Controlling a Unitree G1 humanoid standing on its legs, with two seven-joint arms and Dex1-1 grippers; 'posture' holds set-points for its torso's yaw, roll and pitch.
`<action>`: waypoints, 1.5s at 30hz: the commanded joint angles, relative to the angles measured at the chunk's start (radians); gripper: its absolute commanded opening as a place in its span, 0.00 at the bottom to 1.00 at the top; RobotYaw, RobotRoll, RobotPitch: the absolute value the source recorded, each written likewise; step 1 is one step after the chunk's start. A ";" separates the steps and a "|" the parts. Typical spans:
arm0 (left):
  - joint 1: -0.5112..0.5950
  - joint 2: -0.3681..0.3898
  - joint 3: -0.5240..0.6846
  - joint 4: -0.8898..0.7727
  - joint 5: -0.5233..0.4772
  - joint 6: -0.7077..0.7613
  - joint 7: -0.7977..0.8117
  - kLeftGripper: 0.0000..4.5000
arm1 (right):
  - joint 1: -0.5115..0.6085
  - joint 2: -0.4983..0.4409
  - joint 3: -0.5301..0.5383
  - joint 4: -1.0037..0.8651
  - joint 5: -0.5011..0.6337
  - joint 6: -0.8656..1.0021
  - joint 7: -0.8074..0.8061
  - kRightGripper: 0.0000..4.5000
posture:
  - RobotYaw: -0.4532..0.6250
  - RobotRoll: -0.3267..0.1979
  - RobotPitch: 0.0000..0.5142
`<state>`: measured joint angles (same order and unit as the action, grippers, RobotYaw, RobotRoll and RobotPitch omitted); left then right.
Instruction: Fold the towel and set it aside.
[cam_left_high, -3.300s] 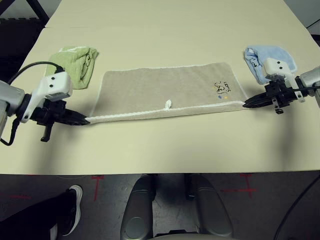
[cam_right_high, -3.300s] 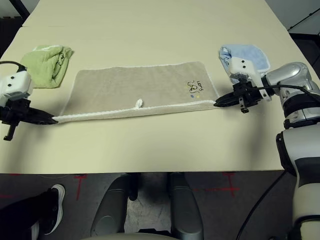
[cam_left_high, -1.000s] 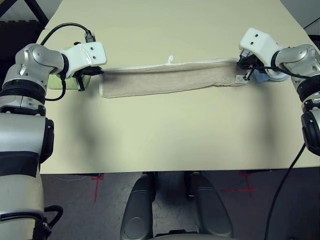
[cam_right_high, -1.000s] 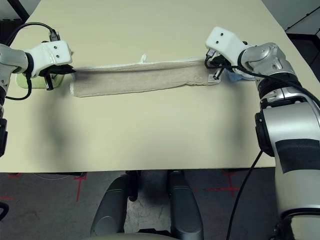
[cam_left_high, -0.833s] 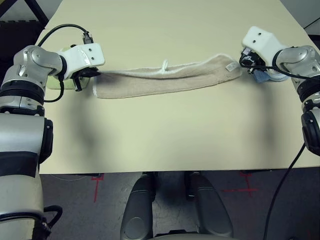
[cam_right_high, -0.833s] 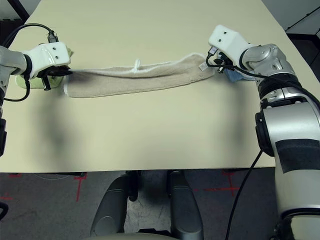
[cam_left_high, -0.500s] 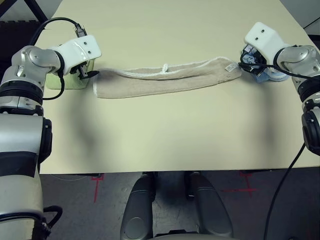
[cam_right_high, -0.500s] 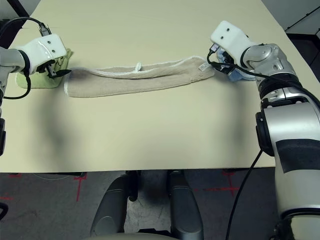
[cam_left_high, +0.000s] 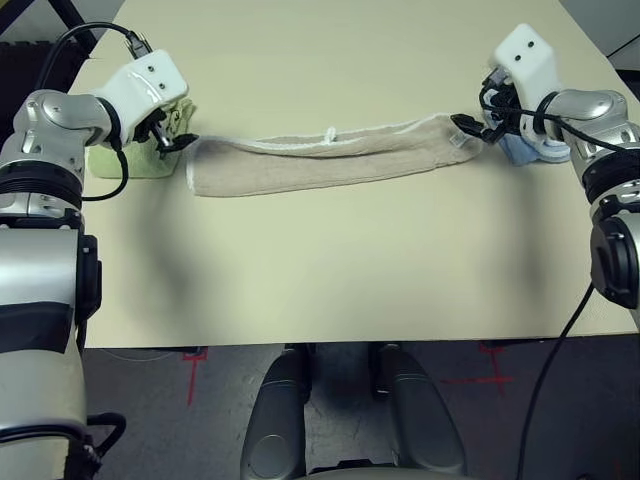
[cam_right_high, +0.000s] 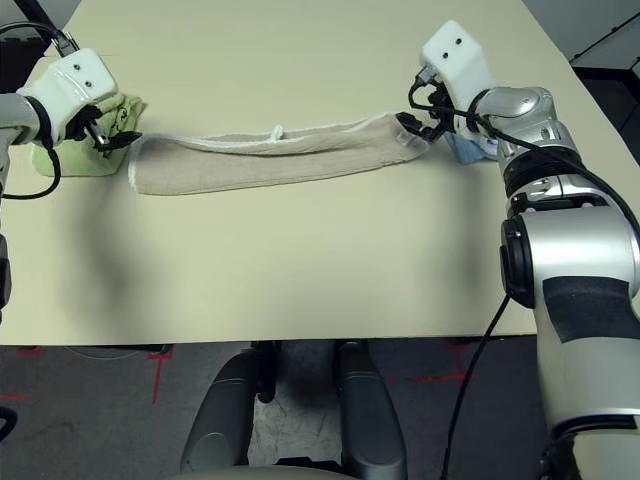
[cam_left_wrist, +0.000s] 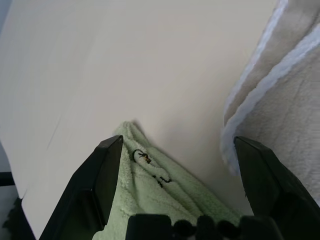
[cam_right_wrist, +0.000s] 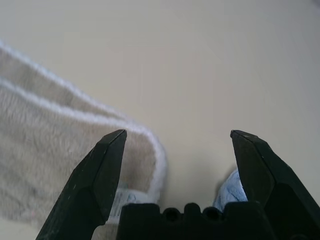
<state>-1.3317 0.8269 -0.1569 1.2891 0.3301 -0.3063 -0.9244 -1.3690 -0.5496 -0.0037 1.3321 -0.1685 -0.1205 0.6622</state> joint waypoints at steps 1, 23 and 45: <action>0.030 0.004 0.016 -0.017 -0.030 0.012 -0.048 1.00 | -0.016 0.005 -0.015 -0.007 0.004 0.030 -0.075 1.00 | 0.42 0.62 0.47; 0.069 -0.008 0.039 -0.087 -0.082 0.020 -0.109 1.00 | 0.061 0.050 0.132 0.008 -0.159 0.053 -0.162 1.00 | 0.43 0.62 0.48; 0.134 -0.031 0.088 -0.161 -0.171 0.063 -0.136 1.00 | 0.069 0.131 -0.201 -0.018 0.137 0.169 -0.439 1.00 | 0.41 0.62 0.48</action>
<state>-1.2190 0.8033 -0.0910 1.1499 0.1958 -0.2644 -1.0361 -1.3084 -0.4175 -0.1581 1.3334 -0.0870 0.0717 0.1723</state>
